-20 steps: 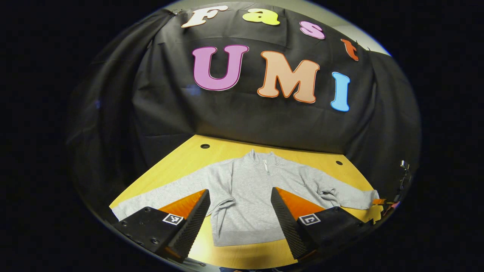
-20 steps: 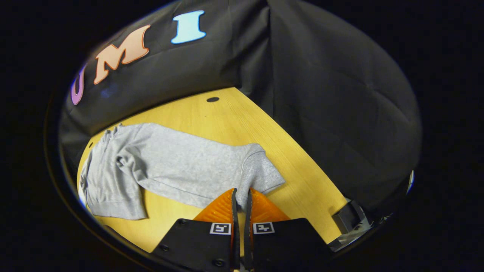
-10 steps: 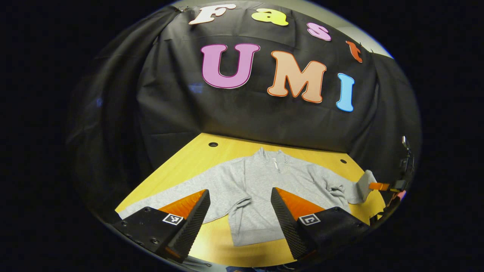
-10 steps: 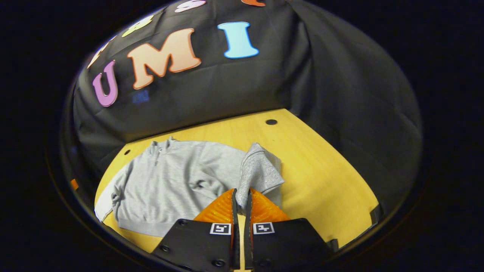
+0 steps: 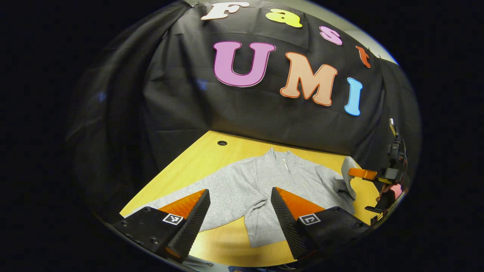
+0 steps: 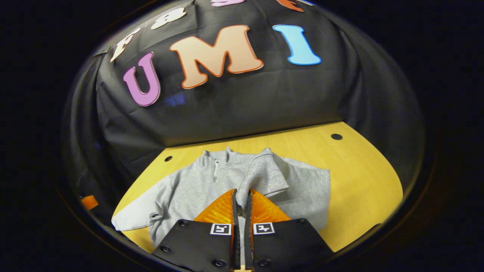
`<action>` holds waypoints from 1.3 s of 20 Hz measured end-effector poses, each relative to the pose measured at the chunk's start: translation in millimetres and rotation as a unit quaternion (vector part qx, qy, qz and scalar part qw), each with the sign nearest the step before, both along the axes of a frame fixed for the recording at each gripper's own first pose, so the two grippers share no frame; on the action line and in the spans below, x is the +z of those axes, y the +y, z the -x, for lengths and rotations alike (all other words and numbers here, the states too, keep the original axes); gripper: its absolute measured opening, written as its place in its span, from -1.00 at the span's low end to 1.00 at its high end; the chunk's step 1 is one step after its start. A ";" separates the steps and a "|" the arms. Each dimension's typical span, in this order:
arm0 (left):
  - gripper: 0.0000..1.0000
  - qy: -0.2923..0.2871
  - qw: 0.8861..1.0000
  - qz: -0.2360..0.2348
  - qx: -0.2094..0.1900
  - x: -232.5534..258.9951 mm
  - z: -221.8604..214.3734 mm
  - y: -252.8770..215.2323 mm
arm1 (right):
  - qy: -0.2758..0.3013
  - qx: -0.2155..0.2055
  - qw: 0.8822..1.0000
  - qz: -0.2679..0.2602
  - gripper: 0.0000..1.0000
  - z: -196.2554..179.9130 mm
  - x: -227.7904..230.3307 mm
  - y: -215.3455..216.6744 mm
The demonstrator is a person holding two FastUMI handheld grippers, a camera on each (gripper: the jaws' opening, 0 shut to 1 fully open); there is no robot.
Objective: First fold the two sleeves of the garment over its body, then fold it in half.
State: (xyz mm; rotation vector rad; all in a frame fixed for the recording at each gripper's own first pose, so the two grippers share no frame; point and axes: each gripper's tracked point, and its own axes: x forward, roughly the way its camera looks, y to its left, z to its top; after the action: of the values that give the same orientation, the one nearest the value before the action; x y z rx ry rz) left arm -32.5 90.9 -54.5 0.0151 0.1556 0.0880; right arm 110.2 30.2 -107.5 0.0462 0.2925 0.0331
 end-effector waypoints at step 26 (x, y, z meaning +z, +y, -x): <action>0.91 0.070 0.963 0.070 0.249 -116.0 41.6 197.8 | 0.107 0.279 0.952 0.069 -0.36 -80.2 -121.1 335.8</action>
State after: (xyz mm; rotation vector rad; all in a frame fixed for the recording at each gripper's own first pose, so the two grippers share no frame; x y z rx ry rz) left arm -74.2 288.7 -170.6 -0.1603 0.3039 0.5803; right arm 190.3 366.1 -228.6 -0.1758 0.5169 0.5725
